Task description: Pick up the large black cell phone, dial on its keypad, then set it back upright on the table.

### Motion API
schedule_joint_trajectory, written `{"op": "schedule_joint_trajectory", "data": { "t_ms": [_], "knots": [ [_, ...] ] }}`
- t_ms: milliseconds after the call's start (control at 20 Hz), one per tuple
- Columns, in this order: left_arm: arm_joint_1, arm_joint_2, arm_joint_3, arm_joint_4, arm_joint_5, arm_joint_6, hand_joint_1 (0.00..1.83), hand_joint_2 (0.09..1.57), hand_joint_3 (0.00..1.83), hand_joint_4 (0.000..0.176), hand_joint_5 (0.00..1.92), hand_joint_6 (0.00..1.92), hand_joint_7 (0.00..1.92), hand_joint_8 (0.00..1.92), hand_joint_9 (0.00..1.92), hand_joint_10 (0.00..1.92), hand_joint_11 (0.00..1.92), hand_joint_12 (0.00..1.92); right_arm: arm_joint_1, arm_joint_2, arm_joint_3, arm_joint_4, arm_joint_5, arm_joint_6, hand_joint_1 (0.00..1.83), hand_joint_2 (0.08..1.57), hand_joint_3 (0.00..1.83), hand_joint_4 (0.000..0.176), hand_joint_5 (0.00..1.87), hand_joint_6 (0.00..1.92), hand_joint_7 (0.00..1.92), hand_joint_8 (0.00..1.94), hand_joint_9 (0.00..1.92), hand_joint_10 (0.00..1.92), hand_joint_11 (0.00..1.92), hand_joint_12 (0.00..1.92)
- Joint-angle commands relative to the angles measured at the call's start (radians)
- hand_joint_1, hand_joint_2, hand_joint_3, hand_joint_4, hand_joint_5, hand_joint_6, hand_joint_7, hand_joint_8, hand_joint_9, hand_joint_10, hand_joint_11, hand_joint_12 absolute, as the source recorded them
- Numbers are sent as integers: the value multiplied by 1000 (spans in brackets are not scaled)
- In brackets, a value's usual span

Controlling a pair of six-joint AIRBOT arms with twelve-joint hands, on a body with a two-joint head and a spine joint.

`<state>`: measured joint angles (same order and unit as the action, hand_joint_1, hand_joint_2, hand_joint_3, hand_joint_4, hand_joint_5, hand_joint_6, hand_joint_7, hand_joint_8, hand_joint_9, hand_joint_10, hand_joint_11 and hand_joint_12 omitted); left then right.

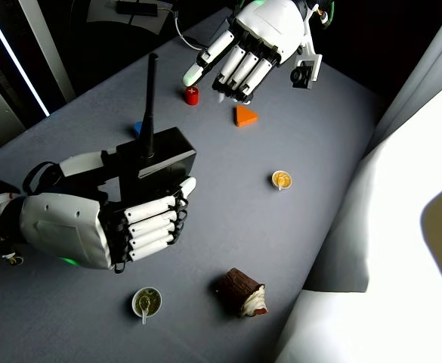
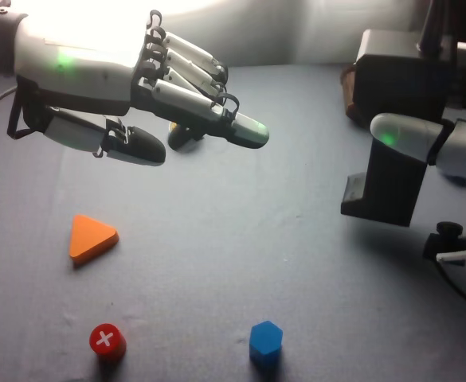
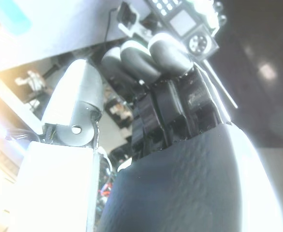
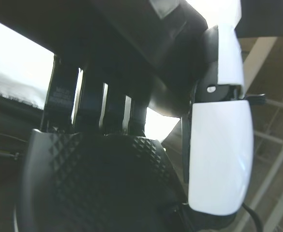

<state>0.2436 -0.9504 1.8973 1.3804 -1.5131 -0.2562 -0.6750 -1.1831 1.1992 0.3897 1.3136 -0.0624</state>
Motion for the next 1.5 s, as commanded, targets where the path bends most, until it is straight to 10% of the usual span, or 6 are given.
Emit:
{"op": "schedule_joint_trajectory", "data": {
  "t_ms": [0, 200, 400, 900, 950, 1450],
  "knots": [
    [-27, 3, 4, -102, -47, 1, 1274, 1300, 6, 76, 193, 2, 607, 1573, 501, 1764, 371, 1921, 16, 11, 4, -12, 148, 19, 1483, 1165, 0, 0, 813, 952, 795, 1172, 817, 1244, 726, 1664],
    [-28, 4, -3, -102, -26, -11, 1282, 1285, 3, 79, 140, 4, 631, 1543, 486, 1836, 329, 1921, 47, 4, 12, -21, 184, 31, 1491, 1096, 0, 0, 1080, 525, 932, 1016, 923, 1136, 850, 1595],
    [-19, 1, -5, -95, 10, -43, 1297, 1271, 0, 77, 119, 1, 665, 1523, 508, 1883, 265, 1921, 77, -11, 26, -35, 200, 49, 1477, 1193, 3, 0, 787, 994, 721, 1287, 742, 1356, 679, 1723],
    [-19, -21, 2, -61, 185, 11, 1263, 1353, 12, 139, 2, 0, 532, 1752, 641, 1921, 490, 1921, 171, -47, 30, -87, 206, 58, 1477, 1188, 0, 0, 822, 963, 739, 1282, 728, 1346, 675, 1702],
    [-21, -27, 2, -68, 195, 20, 1267, 1348, 8, 151, 0, 0, 543, 1738, 647, 1921, 443, 1921, 175, -48, 30, -90, 206, 58, 1486, 1127, 0, 0, 1003, 716, 863, 1116, 846, 1208, 795, 1624],
    [-39, -23, -95, -146, 361, 93, 1433, 1345, 21, 176, 0, 0, 456, 1733, 495, 1913, 392, 1921, 195, -53, 33, -111, 206, 52, 1485, 1126, 0, 0, 955, 779, 890, 1093, 845, 1217, 824, 1621]
  ]
}}
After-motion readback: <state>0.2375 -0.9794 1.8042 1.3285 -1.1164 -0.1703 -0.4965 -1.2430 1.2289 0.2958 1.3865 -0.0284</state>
